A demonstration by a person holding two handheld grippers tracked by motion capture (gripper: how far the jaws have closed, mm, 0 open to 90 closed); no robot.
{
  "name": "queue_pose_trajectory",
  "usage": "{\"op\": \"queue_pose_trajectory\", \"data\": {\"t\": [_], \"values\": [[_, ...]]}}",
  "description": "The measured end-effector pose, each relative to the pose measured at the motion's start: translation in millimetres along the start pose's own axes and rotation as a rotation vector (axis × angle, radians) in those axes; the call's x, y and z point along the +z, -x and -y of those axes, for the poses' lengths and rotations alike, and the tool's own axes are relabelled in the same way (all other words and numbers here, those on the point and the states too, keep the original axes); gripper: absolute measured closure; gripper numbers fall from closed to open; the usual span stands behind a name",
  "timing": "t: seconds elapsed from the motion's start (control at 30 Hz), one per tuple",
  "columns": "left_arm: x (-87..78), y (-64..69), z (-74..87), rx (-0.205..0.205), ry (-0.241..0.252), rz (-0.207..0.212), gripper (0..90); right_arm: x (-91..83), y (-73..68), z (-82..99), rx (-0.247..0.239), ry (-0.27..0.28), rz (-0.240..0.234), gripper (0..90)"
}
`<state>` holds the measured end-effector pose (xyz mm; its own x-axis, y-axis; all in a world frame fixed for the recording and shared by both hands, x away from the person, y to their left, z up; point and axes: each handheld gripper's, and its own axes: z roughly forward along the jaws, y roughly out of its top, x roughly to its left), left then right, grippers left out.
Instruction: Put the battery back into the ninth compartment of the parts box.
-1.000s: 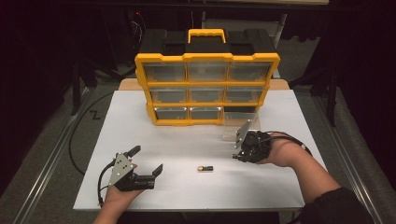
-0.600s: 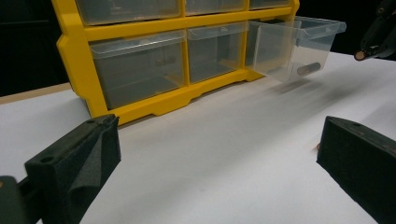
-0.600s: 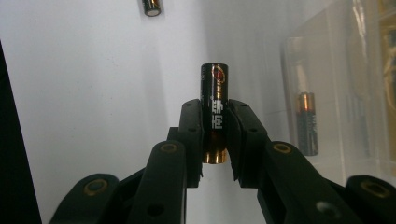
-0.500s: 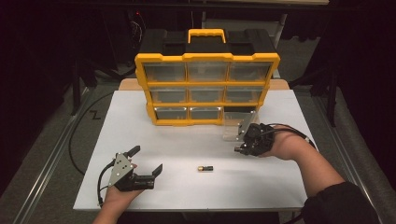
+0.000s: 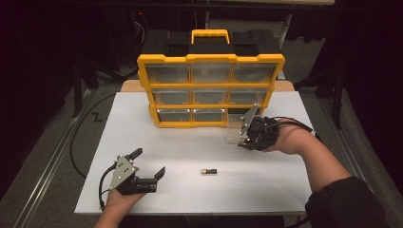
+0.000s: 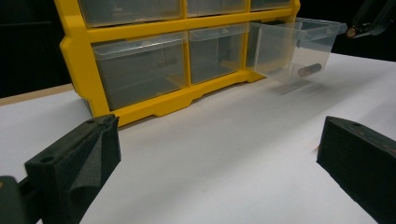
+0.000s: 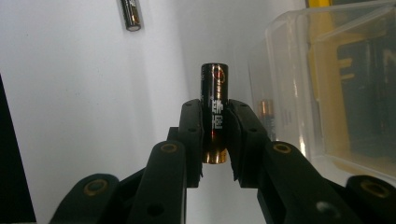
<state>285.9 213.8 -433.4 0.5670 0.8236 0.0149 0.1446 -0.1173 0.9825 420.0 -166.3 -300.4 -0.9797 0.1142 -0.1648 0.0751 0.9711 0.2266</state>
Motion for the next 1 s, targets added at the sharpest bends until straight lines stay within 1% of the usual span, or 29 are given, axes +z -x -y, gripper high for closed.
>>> {"op": "queue_pose_trajectory", "data": {"t": [0.07, 0.13, 0.17, 0.2, 0.3, 0.33, 0.47, 0.57, 0.63, 0.7, 0.8, 1.0], "values": [[0.0, 0.0, 0.1, 0.000, -0.001, 0.000, 0.1, -2.7, 1.8, -0.5, 0.005, -0.008, 0.006, 78.6], [-0.1, 0.0, 0.1, 0.001, -0.002, 0.001, 0.1, -4.7, 4.7, -0.5, -0.001, -0.007, 0.014, 78.6], [-0.2, 0.0, 0.1, 0.000, -0.001, 0.001, 0.1, -5.4, 5.0, -0.2, 0.012, -0.005, 0.015, 78.6], [-0.2, 0.0, 0.1, -0.001, -0.001, 0.002, 0.1, -6.2, 6.7, -0.1, 0.008, -0.001, 0.017, 78.6], [0.0, 0.1, 0.2, -0.002, 0.000, 0.000, 0.1, -9.5, 10.4, 0.4, 0.016, -0.010, 0.017, 78.6], [0.0, -0.2, 0.1, -0.002, -0.002, -0.001, 0.1, -10.1, 11.8, 0.4, 0.009, -0.008, 0.019, 78.6], [-0.3, 1.3, -0.4, -0.002, 0.002, 0.004, 0.1, -12.9, 17.5, 0.6, 0.017, -0.013, 0.033, 78.6], [0.0, 0.9, 0.2, -0.003, -0.001, 0.006, 0.1, -13.3, 22.0, 0.9, 0.028, -0.013, 0.034, 78.6], [0.0, 0.7, 0.4, -0.002, -0.001, 0.005, 0.1, -12.6, 24.5, 0.8, 0.027, -0.009, 0.033, 78.6], [0.0, 0.9, 0.5, 0.003, -0.001, 0.004, 0.1, -12.5, 26.5, -0.3, 0.027, -0.018, 0.035, 78.6], [0.0, 0.6, 0.5, 0.002, 0.000, 0.005, 0.1, -12.4, 29.9, -1.7, 0.031, -0.009, 0.041, 78.6], [0.0, 0.7, 0.7, 0.002, -0.004, 0.007, 0.1, -11.0, 36.3, -2.7, 0.033, -0.034, 0.045, 78.6]]}}
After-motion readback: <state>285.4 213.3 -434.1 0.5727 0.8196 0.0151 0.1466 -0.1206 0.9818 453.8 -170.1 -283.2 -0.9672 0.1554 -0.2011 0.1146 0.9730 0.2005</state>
